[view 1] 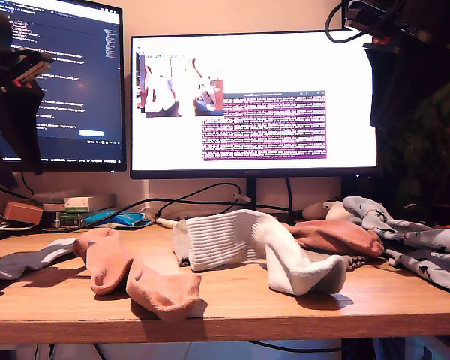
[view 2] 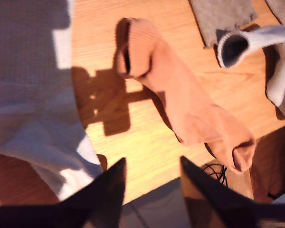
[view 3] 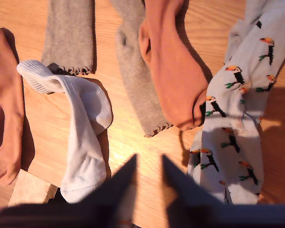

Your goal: Pair up the socks based on colour and pattern, by placing them on top of one another

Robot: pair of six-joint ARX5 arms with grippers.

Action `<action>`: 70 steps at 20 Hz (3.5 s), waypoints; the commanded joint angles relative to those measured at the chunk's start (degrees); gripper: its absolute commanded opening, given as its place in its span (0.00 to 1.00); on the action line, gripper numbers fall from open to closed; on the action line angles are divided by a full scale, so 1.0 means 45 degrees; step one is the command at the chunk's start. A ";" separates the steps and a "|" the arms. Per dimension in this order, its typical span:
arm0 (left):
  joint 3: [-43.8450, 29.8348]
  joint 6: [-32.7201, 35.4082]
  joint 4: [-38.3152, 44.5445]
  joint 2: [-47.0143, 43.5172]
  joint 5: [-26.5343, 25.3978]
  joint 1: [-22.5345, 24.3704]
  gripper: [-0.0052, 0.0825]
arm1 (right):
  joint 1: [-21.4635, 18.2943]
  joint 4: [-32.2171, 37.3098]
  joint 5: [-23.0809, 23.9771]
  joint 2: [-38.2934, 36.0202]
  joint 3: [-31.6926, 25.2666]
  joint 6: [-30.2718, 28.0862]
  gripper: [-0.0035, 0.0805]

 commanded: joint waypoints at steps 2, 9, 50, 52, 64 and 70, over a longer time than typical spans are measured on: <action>-0.0005 0.1316 0.0131 0.0015 0.0039 -0.0189 0.04 | 0.0083 0.0729 0.0034 -0.1001 -0.1185 -0.0010 0.03; -0.0058 0.3483 0.3128 0.0019 -0.0495 -0.0826 0.04 | 0.0117 0.2759 0.0661 -0.4075 -0.4279 0.0102 0.03; 0.0029 0.6640 1.0545 0.3900 -0.2676 -0.1846 0.04 | 0.0228 0.2973 0.0520 -0.5440 -0.4435 -0.0034 0.03; 0.0029 0.7087 1.1098 0.4085 -0.2686 -0.1846 0.04 | 0.0228 0.2973 0.0520 -0.5440 -0.4435 -0.0034 0.03; 0.0044 0.7373 1.1628 0.3949 -0.2686 -0.1933 0.39 | 0.0539 0.2822 0.0083 -0.5387 -0.4435 -0.0602 0.03; 0.0049 0.7004 1.1531 0.3055 -0.2686 -0.1977 0.53 | 0.0826 0.2793 0.0092 -0.4886 -0.4435 -0.0617 0.03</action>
